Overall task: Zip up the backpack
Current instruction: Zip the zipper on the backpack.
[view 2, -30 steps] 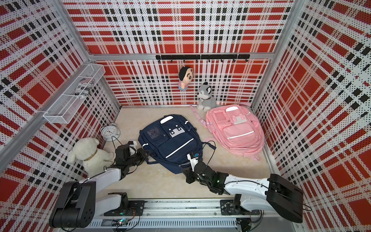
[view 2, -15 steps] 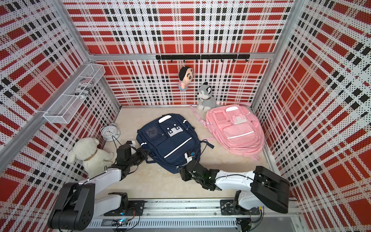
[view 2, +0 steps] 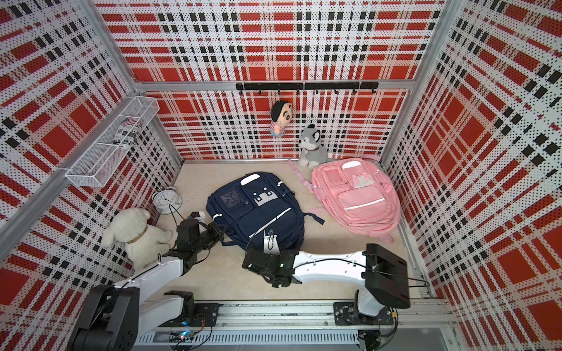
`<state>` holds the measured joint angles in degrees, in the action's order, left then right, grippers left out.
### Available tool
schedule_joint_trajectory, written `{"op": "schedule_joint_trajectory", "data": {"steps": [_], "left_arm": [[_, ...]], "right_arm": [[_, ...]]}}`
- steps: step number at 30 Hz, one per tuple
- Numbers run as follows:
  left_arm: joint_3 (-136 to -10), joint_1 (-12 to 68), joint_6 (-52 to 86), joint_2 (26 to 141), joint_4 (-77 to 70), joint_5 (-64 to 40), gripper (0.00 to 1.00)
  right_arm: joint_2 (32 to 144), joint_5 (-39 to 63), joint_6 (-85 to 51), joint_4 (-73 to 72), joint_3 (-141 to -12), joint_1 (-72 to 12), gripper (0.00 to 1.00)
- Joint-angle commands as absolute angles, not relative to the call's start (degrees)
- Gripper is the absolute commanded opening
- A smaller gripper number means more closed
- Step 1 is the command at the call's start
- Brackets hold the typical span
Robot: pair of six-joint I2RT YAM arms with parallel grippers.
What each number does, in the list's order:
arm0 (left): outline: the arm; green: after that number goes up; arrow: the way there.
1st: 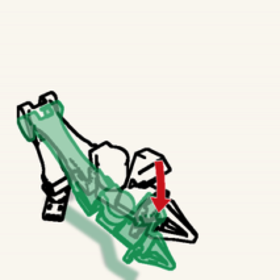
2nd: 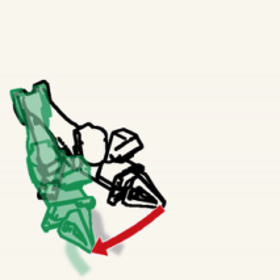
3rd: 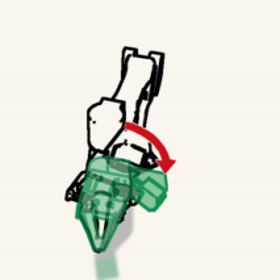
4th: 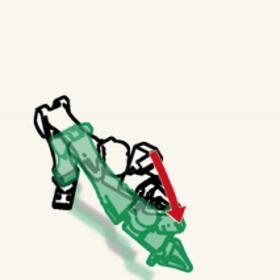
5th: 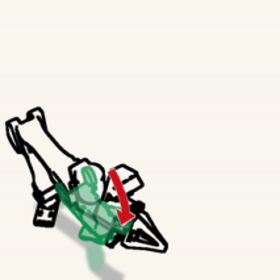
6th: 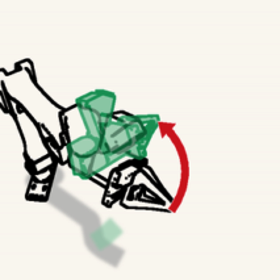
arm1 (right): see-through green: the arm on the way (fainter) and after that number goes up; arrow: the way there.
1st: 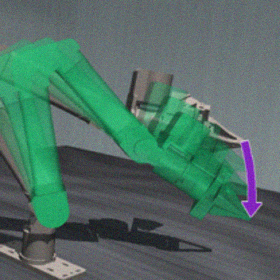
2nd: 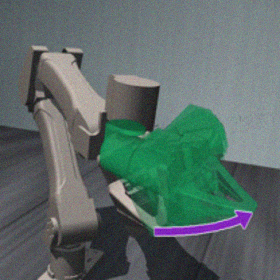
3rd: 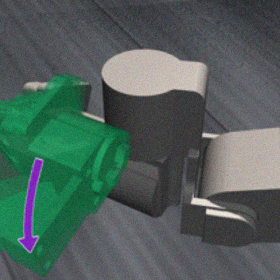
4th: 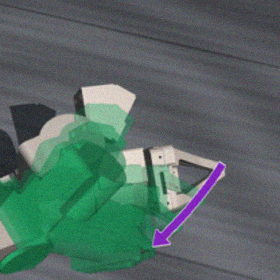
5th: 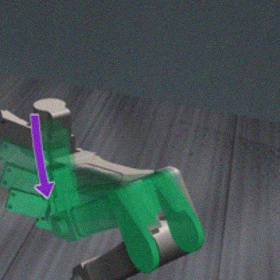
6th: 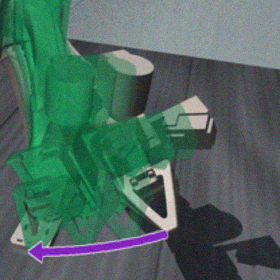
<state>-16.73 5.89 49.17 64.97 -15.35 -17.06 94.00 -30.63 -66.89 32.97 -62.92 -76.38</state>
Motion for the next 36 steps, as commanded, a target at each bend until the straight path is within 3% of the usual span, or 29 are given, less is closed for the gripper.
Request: {"op": "schedule_joint_trajectory", "data": {"steps": [1, 10, 31, 36], "left_arm": [[-16.53, 6.68, 48.93, 64.05, -19.32, -18.61, 0.0], [-16.43, 6.68, 49.09, 64.95, -20.65, -20.2, 0.0], [-15.21, 6.59, 49.67, 63.63, -20.83, -20.39, 0.0], [-14.94, 6.32, 49.75, 63.63, -21.21, -20.59, 0.0]], "right_arm": [[99.57, -36.59, -74.97, 46.41, -67.79, -77.07, 0.49], [104.85, -42.19, -79.94, 53.43, -73.38, -78.62, 0.49], [110.92, -37.38, -76.32, 45.88, -74.72, -77.54, 0.46], [109.51, -37.39, -76.64, 44.11, -72.22, -76.84, 0.38]]}}
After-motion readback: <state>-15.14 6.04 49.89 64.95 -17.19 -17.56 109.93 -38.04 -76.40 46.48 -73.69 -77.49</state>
